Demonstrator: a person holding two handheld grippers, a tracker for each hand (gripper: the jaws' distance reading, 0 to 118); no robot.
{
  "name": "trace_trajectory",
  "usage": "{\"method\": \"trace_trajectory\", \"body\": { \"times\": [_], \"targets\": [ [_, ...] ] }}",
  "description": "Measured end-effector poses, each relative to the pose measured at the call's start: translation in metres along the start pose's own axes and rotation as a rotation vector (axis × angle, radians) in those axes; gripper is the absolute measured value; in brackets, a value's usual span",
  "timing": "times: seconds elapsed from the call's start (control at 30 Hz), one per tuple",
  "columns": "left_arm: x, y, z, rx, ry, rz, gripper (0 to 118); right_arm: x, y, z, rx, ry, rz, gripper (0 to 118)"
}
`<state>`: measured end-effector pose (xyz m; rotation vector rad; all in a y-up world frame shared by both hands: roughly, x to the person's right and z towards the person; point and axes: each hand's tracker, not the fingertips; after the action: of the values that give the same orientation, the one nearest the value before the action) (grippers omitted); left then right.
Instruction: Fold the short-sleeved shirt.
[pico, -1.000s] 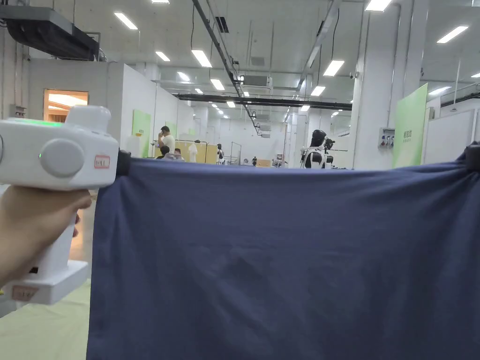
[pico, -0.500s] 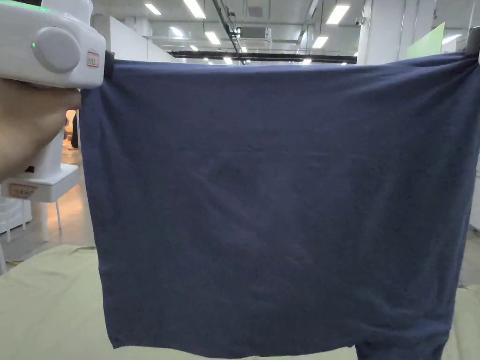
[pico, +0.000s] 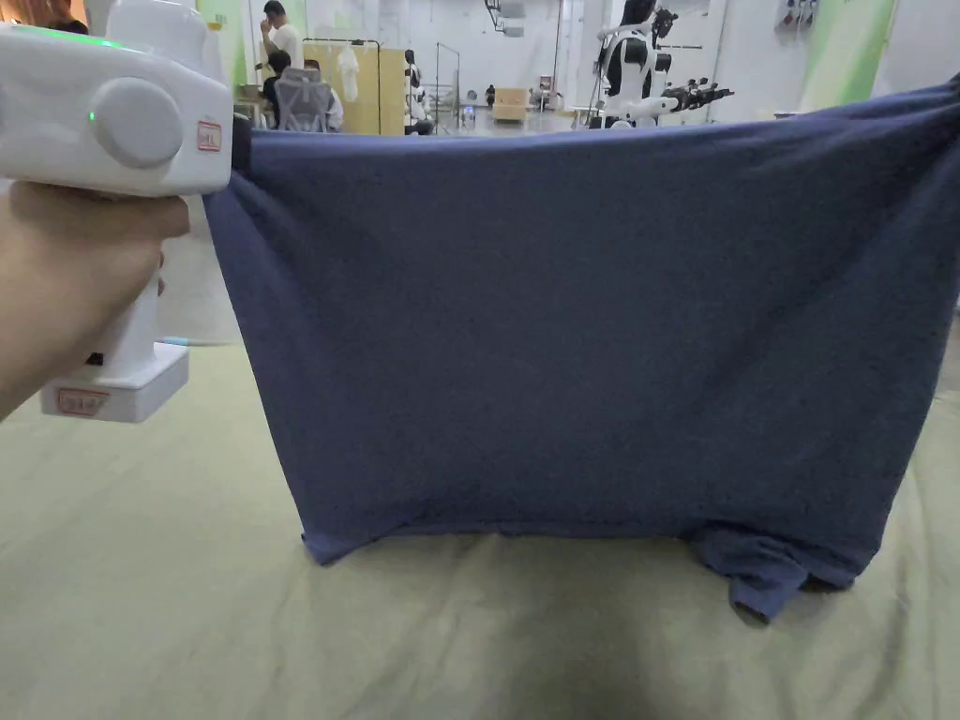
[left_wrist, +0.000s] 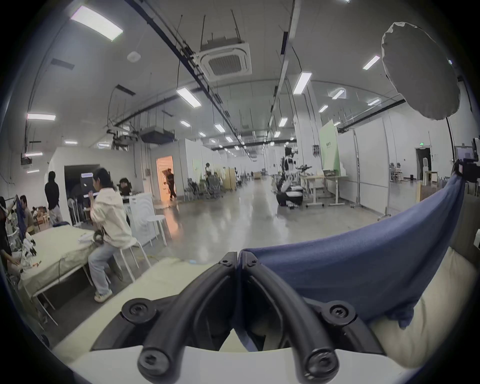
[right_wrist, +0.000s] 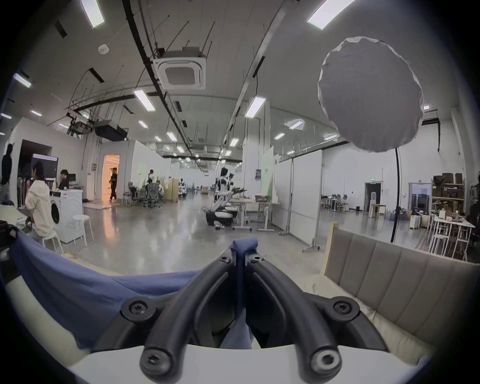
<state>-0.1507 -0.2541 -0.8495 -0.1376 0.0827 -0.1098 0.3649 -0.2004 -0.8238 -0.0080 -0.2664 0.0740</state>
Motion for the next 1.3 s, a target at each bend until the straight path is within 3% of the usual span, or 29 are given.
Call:
{"method": "trace_trajectory", "body": {
  "times": [0.17, 0.43, 0.67, 0.73, 0.93, 1.07, 1.3],
  "targets": [
    [0.004, -0.072, 0.009, -0.104, -0.054, 0.118, 2, 0.007, -0.074, 0.017, -0.072, 0.041, 0.015, 6],
    [0.010, -0.134, 0.079, -0.169, -0.087, 0.095, 2, 0.035, -0.122, 0.082, -0.151, 0.058, -0.012, 6],
    [0.006, -0.153, 0.199, -0.208, -0.112, 0.056, 2, 0.063, -0.128, 0.212, -0.202, 0.098, 0.023, 6],
    [-0.004, -0.165, 0.232, -0.213, -0.133, 0.062, 2, 0.075, -0.134, 0.255, -0.212, 0.129, -0.013, 6],
    [-0.026, -0.188, 0.333, -0.203, -0.154, 0.090, 2, 0.105, -0.157, 0.358, -0.233, 0.130, 0.036, 6],
    [-0.041, -0.207, 0.389, -0.179, -0.171, 0.089, 2, 0.122, -0.177, 0.417, -0.260, 0.148, 0.030, 6],
    [-0.052, -0.251, 0.458, -0.259, -0.218, 0.113, 2, 0.136, -0.224, 0.487, -0.325, 0.182, 0.091, 6]
  ]
}}
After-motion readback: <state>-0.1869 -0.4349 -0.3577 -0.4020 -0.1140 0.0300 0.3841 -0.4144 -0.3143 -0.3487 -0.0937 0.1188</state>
